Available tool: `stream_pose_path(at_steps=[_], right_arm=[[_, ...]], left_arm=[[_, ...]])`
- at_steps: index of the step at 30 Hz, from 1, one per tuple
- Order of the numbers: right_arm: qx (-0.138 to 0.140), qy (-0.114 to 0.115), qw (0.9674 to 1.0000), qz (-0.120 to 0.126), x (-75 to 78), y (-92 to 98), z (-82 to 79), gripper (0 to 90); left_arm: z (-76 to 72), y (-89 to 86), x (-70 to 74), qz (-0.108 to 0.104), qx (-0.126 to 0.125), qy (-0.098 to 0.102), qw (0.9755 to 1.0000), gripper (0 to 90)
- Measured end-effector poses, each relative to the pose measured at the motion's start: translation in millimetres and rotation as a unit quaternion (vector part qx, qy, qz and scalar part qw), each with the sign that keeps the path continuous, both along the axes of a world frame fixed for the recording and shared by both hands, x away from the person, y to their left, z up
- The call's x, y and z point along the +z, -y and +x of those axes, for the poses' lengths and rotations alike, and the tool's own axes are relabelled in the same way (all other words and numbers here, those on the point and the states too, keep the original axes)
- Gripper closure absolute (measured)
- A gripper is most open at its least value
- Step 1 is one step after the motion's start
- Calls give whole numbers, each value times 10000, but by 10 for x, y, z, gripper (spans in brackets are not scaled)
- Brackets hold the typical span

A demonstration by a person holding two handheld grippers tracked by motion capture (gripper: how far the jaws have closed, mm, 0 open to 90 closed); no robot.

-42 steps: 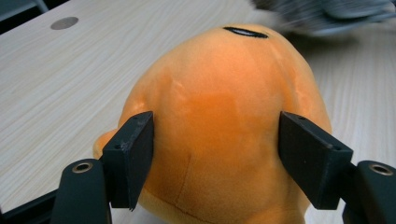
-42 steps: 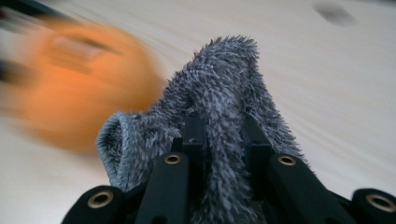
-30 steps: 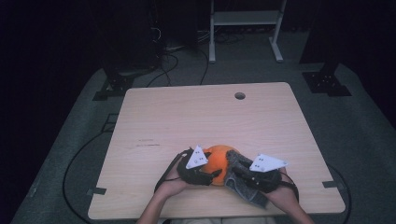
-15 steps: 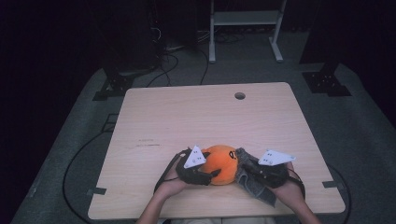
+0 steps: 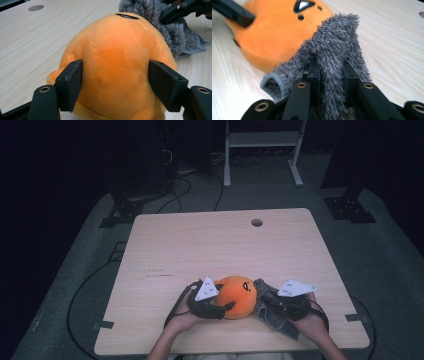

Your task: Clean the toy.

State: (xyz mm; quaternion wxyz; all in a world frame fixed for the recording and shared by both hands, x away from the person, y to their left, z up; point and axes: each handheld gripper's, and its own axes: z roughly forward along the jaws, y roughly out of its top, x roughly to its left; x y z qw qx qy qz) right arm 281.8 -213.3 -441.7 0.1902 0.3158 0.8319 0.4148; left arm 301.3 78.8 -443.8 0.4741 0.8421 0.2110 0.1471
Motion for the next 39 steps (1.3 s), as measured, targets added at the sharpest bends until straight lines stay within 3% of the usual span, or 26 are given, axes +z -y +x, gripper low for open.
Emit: stream_pose_path(at_steps=[1,3,6,8,12,14,15,16,18,19,20,21,22,24,26,28,29,30,31,32,33,34,35,39], right_arm=[[84,85,9997,198,62,-44,-23,725],[169,136,9993,291,91,-80,-42,726],[263,421,9986,172,112,-219,-113,727],[127,117,9995,262,50,-99,-24,727],[-203,-82,9998,22,-34,31,66,728],[-204,-96,9996,161,-7,63,55,728],[-22,42,9983,578,103,19,-10,728],[-22,42,9983,578,103,19,-10,728],[273,152,9962,815,193,-121,-87,727],[393,205,9973,583,159,-230,-108,724],[393,205,9973,583,159,-230,-108,724],[370,187,9984,388,82,-240,-78,726],[336,119,9985,426,75,-191,-44,726],[207,74,9990,398,72,-141,-19,726],[-83,51,9998,180,36,-60,16,728],[-143,48,9994,324,56,-24,5,730],[58,243,9984,503,143,-88,-68,728],[175,261,9979,562,166,-123,-91,729],[321,300,9978,491,164,-182,-110,729],[321,300,9978,491,164,-182,-110,729],[366,286,9985,292,94,-214,-91,730],[366,286,9985,292,94,-214,-91,730],[321,210,9988,301,72,-149,-51,729],[152,15,9992,370,25,3,-10,728]], left_arm=[[8,1,2,33,-14,1,10000,291],[15,3,-3,15,1,-12,10000,290],[34,-25,-12,-6,-22,-59,10000,288],[33,-26,-13,-23,-22,-58,10000,289],[38,-32,-11,-13,-37,-73,10000,288],[35,-21,-8,14,-20,-60,10000,288],[32,-10,-8,12,-7,-45,10000,288],[28,1,-9,9,5,-31,10000,288],[26,17,-12,16,3,0,10000,287],[23,16,-11,24,-2,-4,10000,287],[23,16,-11,24,-2,-4,10000,287],[12,37,-1,38,-37,5,10000,287],[12,37,-1,38,-37,5,10000,287],[1,70,10,47,-35,33,10000,287],[-6,86,10,69,-50,72,9999,287],[-14,93,13,127,-77,111,9998,286],[-20,99,15,135,-92,132,9998,286],[-20,99,15,135,-92,132,9998,283],[-14,96,22,133,-184,85,9997,274],[-14,96,22,133,-184,85,9997,260],[3,49,72,67,-419,4,9991,232],[3,49,72,67,-419,4,9991,208],[-7,-25,169,-145,-586,86,9981,198],[8,-72,200,-161,-526,24,9985,281]])
